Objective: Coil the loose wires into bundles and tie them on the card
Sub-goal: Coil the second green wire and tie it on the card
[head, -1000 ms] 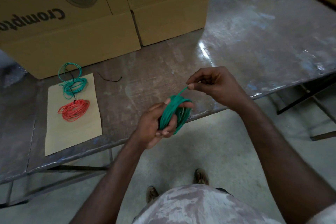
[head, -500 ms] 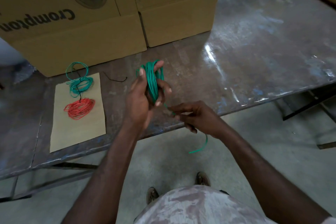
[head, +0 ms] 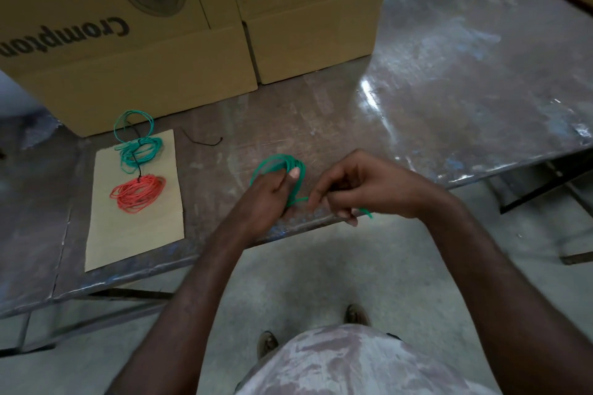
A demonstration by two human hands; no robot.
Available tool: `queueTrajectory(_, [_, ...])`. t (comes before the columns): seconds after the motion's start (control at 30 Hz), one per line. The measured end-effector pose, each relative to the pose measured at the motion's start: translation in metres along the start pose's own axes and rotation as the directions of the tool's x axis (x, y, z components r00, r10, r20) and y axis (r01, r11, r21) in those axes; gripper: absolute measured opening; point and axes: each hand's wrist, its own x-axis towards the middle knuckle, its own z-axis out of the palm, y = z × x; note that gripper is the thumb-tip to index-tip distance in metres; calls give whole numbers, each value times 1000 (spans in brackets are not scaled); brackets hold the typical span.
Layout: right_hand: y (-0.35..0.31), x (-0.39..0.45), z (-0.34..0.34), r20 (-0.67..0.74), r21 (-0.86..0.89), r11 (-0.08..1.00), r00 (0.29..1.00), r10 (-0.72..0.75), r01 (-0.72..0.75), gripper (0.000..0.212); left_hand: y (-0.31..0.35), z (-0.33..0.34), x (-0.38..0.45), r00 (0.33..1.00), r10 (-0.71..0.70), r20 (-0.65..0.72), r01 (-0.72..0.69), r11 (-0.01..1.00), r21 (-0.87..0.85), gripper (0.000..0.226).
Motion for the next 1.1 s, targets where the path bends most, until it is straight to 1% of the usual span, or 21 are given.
queueTrajectory(0.07, [4,-2,-7,6,224,974,999,-46,44,21,4,7,-5,993,-40,113,70,959,-274,49])
queueTrajectory(0.1, [9,-1,-8,10,346,937,998,-63,55,25,8,9,-8,987,-47,152,102,920,-377,46])
queueTrajectory(0.13, [15,0,-9,23,478,877,997,-71,52,32,11,11,-10,983,-49,179,125,888,-443,44])
queueTrajectory(0.2, [28,2,-11,90,724,690,992,-93,-2,49,18,13,-15,978,-32,205,134,852,-506,46])
queueTrajectory(0.23, [32,3,-11,123,789,614,985,-122,-22,57,20,13,-16,976,-21,215,135,836,-532,50])
queueTrajectory(0.27, [36,4,-12,132,805,593,980,-146,-20,59,19,12,-18,974,-17,226,144,815,-561,55])
queueTrajectory(0.3, [39,5,-13,108,777,629,983,-146,8,55,18,12,-19,971,-11,237,153,792,-591,60])
queueTrajectory(0.33, [41,6,-14,54,718,694,991,-126,49,48,18,12,-20,969,-1,246,157,773,-615,66])
queueTrajectory(0.4, [42,11,-16,-96,571,815,994,-48,95,37,18,15,-21,967,24,253,150,749,-646,74])
queueTrajectory(0.47, [42,19,-17,-263,466,881,964,43,88,31,22,17,-23,965,56,257,133,740,-659,70])
queueTrajectory(0.53, [44,25,-17,-377,433,899,919,118,62,24,27,19,-24,966,60,252,128,736,-665,65])
queueTrajectory(0.63, [47,30,-10,-422,415,910,888,181,12,14,30,22,-25,969,32,244,155,691,-706,62])
queueTrajectory(0.67, [49,30,-6,-440,400,916,875,200,-9,16,30,22,-25,970,24,243,165,669,-725,61])
queueTrajectory(0.7, [49,31,-4,-467,369,929,860,207,-23,23,30,23,-26,969,15,245,179,641,-746,60])
queueTrajectory(0.73, [49,30,-2,-494,312,950,849,189,-30,32,31,23,-27,967,6,254,198,610,-767,58])
queueTrajectory(0.8, [47,25,-1,-508,109,994,859,63,-9,46,32,23,-30,963,-9,270,230,551,-802,57])
queueTrajectory(0.87, [41,20,1,-454,-86,994,885,-102,71,43,35,23,-31,962,-20,271,247,481,-841,56])
queueTrajectory(0.9, [38,19,3,-419,-113,987,895,-150,113,38,36,23,-31,963,-10,268,246,432,-868,57])
queueTrajectory(0.97, [36,20,12,-397,-43,985,901,-173,169,35,38,23,-29,969,14,245,227,337,-914,60])
queueTrajectory(1.03, [38,22,21,-411,163,967,905,-112,194,37,40,26,-28,977,11,213,201,284,-938,67])
queueTrajectory(1.1, [40,20,26,-375,356,920,927,-17,161,46,42,29,-27,984,-10,179,175,258,-950,73])
